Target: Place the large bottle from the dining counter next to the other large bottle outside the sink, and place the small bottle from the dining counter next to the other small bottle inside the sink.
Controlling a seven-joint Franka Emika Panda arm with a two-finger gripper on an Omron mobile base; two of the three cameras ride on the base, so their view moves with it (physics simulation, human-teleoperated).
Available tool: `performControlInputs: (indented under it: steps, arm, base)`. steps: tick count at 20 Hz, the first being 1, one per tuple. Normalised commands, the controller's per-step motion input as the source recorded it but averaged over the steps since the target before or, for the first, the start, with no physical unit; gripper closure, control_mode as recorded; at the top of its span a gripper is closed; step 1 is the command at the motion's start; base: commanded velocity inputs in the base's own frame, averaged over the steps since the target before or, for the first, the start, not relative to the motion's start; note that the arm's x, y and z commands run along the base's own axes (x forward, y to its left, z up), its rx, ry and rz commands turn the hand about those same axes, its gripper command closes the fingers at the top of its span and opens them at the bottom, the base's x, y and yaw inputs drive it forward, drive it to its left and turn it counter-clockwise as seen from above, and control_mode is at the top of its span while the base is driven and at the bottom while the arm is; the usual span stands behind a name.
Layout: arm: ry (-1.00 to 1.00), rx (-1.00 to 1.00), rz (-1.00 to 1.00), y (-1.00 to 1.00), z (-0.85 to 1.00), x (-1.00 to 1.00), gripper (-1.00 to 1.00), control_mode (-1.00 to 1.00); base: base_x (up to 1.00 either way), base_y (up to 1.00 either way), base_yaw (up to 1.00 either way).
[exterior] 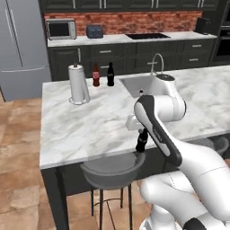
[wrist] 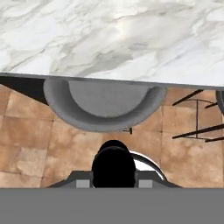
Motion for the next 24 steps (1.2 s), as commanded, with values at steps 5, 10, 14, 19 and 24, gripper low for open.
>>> performControlInputs:
  steps: [5, 10, 14, 19, 24]
  arm:
    - [0.0, 0.0, 0.0, 0.0, 0.0, 0.0, 1.0, 1.0]
    - [0.0, 0.0, 0.0, 0.0, 0.0, 0.0, 1.0, 1.0]
    - [0.0, 0.0, 0.0, 0.0, 0.0, 0.0, 1.0, 1.0]
    - [0.0, 0.0, 0.0, 0.0, 0.0, 0.0, 1.0, 1.0]
    - [0.0, 0.0, 0.0, 0.0, 0.0, 0.0, 1.0, 1.0]
  base:
    - [0.0, 1.0, -0.24]
    - [0.0, 1.0, -0.25]
    - [0.03, 1.0, -0.29]
    - [0.27, 1.0, -0.36]
    - [0.61, 1.0, -0.41]
